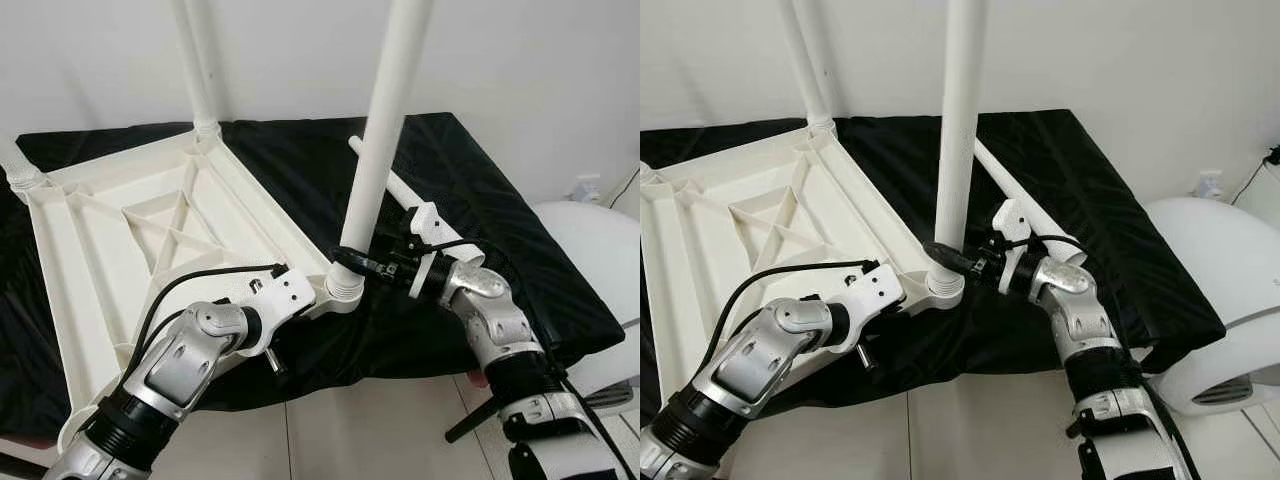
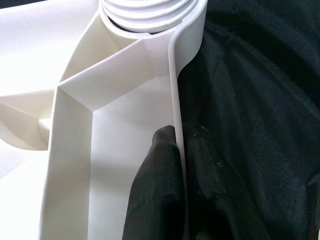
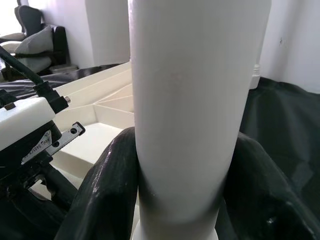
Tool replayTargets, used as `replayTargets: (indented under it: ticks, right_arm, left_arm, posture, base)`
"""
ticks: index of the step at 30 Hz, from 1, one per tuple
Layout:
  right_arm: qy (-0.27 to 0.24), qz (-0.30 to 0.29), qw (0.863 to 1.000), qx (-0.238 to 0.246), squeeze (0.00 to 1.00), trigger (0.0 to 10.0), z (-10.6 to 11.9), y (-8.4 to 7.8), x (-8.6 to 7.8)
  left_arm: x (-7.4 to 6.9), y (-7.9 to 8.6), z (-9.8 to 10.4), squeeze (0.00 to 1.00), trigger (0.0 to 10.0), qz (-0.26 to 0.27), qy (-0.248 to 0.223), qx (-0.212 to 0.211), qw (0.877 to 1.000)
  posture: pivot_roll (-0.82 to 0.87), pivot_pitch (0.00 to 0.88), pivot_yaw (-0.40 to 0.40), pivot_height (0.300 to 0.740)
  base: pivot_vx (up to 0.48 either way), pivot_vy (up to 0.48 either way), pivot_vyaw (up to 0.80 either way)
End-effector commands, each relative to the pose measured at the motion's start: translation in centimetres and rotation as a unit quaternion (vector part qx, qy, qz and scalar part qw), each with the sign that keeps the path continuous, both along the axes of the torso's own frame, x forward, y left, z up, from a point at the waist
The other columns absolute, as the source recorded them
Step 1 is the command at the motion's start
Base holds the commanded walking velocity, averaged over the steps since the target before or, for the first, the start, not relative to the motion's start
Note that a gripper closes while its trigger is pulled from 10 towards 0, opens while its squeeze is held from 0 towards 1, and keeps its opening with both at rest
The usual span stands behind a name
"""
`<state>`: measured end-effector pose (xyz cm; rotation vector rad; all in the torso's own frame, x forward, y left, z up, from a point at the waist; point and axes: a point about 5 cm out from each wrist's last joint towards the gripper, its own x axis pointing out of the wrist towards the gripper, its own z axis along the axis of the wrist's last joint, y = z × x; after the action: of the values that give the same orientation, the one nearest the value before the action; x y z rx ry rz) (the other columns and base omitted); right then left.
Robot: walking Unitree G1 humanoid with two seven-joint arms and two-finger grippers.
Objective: Building children table
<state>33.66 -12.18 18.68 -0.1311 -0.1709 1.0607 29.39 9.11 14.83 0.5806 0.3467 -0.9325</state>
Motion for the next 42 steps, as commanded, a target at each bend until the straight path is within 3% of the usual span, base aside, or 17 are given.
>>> replayTargets:
  ticks: [1,16,34,42]
  right_arm:
    - [0.061,-0.003,0.998,-0.033,0.0,10.0,-3.1,0.1,-0.6]
    - [0.065,-0.027,0.997,-0.014,0.0,10.0,-3.3,0.6,-0.6]
    - [0.06,-0.099,0.992,0.054,0.0,10.0,-3.1,1.2,-1.8]
    - [0.061,-0.102,0.992,0.053,0.0,10.0,-2.6,1.8,-1.5]
  left_arm:
    - [0.0,1.3,-1.3,0.0,10.0,0.031,0.007,0.045,0.998]
    - [-0.1,1.1,-1.3,0.0,10.0,0.033,0.006,0.041,0.999]
    - [0.1,0.8,-0.8,0.0,10.0,0.053,0.004,0.02,0.998]
    - [0.2,0.6,-0.8,0.0,10.0,0.054,0.004,0.016,0.998]
  posture:
    - [-0.06,0.121,0.029,0.74]
    - [-0.06,0.116,0.022,0.74]
    - [-0.07,0.134,0.026,0.74]
    - [-0.07,0.136,0.02,0.74]
  base:
    - [0.0,0.0,0.0]
    - [0.0,0.0,0.0]
    - [0.0,0.0,0.0]
    - [0.0,0.0,0.0]
